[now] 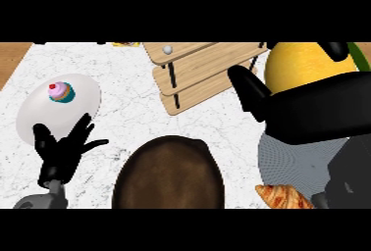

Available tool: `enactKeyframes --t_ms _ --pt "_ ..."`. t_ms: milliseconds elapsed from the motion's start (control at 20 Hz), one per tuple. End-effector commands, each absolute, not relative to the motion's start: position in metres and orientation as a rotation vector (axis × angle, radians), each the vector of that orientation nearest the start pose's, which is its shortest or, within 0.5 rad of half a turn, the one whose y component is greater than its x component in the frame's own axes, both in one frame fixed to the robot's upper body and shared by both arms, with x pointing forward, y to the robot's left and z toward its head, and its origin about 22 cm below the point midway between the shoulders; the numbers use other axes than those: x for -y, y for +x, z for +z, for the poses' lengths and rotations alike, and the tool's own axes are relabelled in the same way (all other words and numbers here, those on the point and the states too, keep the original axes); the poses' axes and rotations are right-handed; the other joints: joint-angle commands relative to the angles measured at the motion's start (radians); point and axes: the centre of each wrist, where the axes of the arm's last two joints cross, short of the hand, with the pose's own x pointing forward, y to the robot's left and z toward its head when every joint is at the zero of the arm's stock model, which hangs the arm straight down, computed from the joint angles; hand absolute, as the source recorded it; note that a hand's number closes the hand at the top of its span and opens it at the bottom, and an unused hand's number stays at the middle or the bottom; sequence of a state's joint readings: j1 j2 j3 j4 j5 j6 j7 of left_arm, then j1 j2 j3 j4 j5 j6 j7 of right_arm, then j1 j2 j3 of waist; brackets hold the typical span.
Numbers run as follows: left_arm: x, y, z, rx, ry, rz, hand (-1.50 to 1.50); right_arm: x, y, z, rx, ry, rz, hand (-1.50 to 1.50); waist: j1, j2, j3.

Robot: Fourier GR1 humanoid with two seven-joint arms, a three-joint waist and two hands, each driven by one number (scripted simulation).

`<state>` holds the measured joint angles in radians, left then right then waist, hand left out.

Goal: Pick the lemon from the placemat and place it in the tiered shelf

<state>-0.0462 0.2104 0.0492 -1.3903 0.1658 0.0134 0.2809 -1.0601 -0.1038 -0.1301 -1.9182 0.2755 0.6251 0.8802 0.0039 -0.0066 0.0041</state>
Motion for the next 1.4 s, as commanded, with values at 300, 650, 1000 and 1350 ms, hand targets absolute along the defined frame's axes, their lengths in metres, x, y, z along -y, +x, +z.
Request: enactKeyframes --t_ms 300,650,1000,1350 --pt "-0.296 0.236 -0.039 1.102 0.069 0.035 0.00 0.175 0.328 0.421 1.836 -0.469 0.821 1.50 0.016 0.013 -0.005" --pt "-0.286 0.255 -0.016 1.124 0.078 0.032 0.00 0.164 0.373 0.406 1.791 -0.464 0.947 1.50 0.016 0.011 -0.005" --pt "-0.304 0.266 -0.003 1.125 0.068 0.024 0.00 0.133 0.406 0.368 1.800 -0.524 0.993 1.50 0.017 0.013 -0.005" --pt "-0.297 0.247 -0.031 1.118 0.070 0.021 0.00 0.131 0.432 0.370 1.804 -0.562 0.978 1.50 0.027 0.016 -0.006"
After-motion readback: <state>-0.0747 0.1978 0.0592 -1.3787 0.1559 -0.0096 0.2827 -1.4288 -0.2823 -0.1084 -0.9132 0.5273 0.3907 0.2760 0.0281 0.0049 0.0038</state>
